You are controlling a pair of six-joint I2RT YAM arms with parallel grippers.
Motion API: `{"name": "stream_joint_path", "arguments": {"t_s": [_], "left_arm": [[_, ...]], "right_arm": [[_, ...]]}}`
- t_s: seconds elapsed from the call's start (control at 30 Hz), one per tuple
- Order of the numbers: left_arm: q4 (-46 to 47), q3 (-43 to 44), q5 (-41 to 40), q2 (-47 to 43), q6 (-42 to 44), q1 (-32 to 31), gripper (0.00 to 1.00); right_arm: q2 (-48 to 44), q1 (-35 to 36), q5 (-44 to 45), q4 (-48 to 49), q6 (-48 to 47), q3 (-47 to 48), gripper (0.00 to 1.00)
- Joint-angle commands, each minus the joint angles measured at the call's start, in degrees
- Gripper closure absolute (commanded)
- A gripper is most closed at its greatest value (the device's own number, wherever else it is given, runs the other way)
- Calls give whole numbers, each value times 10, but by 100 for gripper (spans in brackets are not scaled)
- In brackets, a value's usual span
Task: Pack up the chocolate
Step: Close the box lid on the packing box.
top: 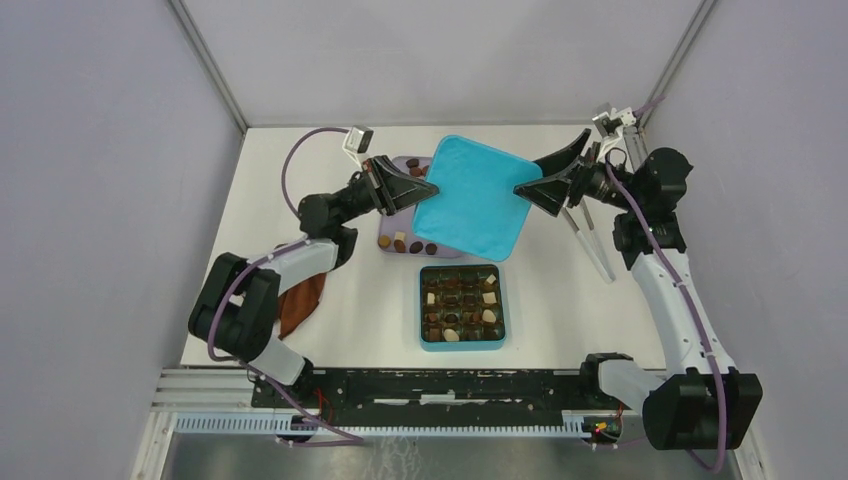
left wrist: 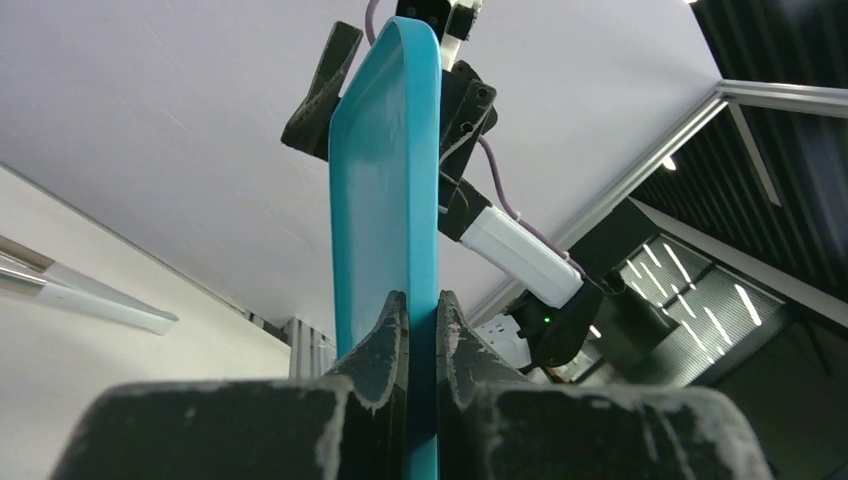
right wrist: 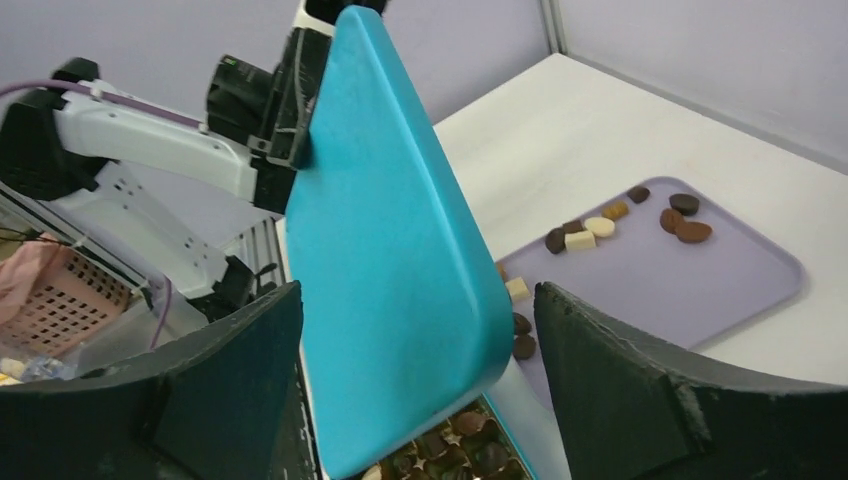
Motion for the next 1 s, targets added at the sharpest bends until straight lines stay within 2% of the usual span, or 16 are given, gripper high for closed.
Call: {"name": "stream_joint_path", "arguments": {"t_s": [0.0,0.1,0.17,0.2,0.33,0.37,0.57,0.77,0.83,0.9,0.97], "left_arm": [[42,-37,-51,-67,71,-7,98],[-104,-56,-69,-119,170,-28,98],[-167,-70,-93,-151,215,-38,98],[-172,-80,-106,-166,220,-38,98],[-150,-115,-148,-193,201,-44,98],[-138,-128,-156,-193,193,-46,98],[-60,-165,-201,-185,148,-59,98],[-44,-174,-232,-189,147,-78,98],[-47,-175,-240,-192,154,-88,98],[-64,-176,-245,-197,170,-97,98],[-98,-179,-253,-207,192,-103,98]], "right_arm": [[-8,3,10,-107,-130,-11,13],[-7,9,15,-59,-107,-50,17],[-2,9,6,2,-54,-82,17],[2,9,-3,48,-14,-100,16],[15,13,-9,355,220,-193,16],[14,15,-5,387,251,-207,17],[-17,62,13,372,227,-227,25],[-7,82,29,369,230,-235,31],[0,83,35,393,248,-242,37],[8,83,36,441,285,-246,49],[12,83,28,461,298,-239,75]]}}
